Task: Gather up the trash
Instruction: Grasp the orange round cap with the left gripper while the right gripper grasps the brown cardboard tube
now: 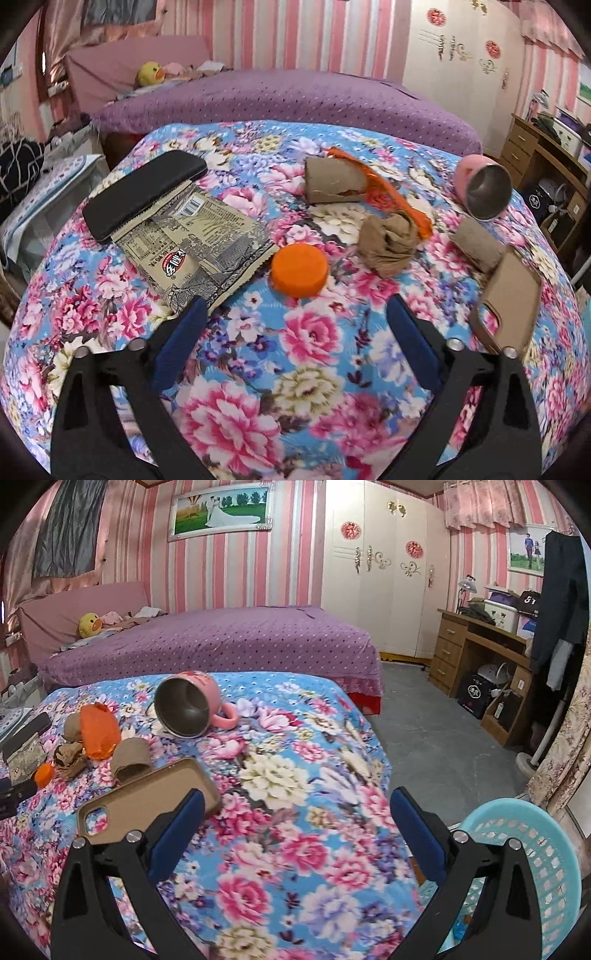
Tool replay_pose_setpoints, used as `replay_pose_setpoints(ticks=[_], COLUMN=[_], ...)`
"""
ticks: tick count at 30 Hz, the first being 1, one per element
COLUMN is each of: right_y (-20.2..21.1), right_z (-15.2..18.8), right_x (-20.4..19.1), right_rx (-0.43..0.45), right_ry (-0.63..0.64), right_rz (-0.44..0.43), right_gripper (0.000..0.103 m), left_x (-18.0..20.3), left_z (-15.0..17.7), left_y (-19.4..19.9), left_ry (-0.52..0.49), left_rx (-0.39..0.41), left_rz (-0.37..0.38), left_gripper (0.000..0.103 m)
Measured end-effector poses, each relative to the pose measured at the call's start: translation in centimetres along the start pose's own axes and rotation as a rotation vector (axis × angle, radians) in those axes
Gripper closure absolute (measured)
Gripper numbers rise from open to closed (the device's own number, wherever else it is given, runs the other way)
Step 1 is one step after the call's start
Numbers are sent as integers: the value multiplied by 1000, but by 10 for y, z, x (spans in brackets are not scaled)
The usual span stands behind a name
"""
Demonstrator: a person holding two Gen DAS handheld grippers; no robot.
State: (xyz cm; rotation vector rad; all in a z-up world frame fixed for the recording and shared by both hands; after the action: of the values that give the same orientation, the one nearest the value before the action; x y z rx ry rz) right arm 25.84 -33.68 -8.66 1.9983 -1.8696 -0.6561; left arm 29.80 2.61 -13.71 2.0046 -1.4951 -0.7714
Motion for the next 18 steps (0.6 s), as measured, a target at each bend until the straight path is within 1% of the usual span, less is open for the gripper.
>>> replay_pose_setpoints(ticks=[1,2,4,8,12,13,14,15,16,18], right_y=[-2,-5,-9,-15,-20,-22,-23,-24,-25,-27], right_z=[0,0,1,1,3,3,3,3,3,2], right_x=[-3,-4,-7,-9,-11,-12,-12,-14,-16,-22], right_rx=[-5,-7,-14,-20,-30,-33,-35,-37,-38,-39], right_ry=[2,4,7,-1,-3,-3,-2,0,3,15], right_rz=[-5,-6,-9,-16,-17,-17,-17,-19,-21,-27], right_gripper=[5,5,5,5,5,5,5,5,5,5], left_x=[1,4,8,14,15,16,16,18,18,18], left_z=[0,0,1,-3,-10,-11,-12,-12,-12,-13], left_y=[-3,-6,-13,-25,-34,-35,-35,-35,-34,-32], left_ry=[0,-2,-10,1,15,13,11,6,3,9], left_rx=[-10,-20,-47,-79,-82,-80,-79,-76,-73,-65], left_rz=[8,16,28,29,22,18,16,20,24,37], left_gripper=[23,33,43,43,43,45,52,56,64,64])
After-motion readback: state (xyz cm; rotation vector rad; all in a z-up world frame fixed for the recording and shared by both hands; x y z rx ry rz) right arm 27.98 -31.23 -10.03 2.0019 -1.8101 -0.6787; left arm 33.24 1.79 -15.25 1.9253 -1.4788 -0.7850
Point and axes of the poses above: each gripper's, at about its wrist camera, not at the fingertips, and y roughly against the way its jaws point, x to its right, z to its underside, the point moved 9 cm from there along -y, roughly the way its jaws point, and after that the axes turned 15 degrees about -z, right-handed, at the moved point
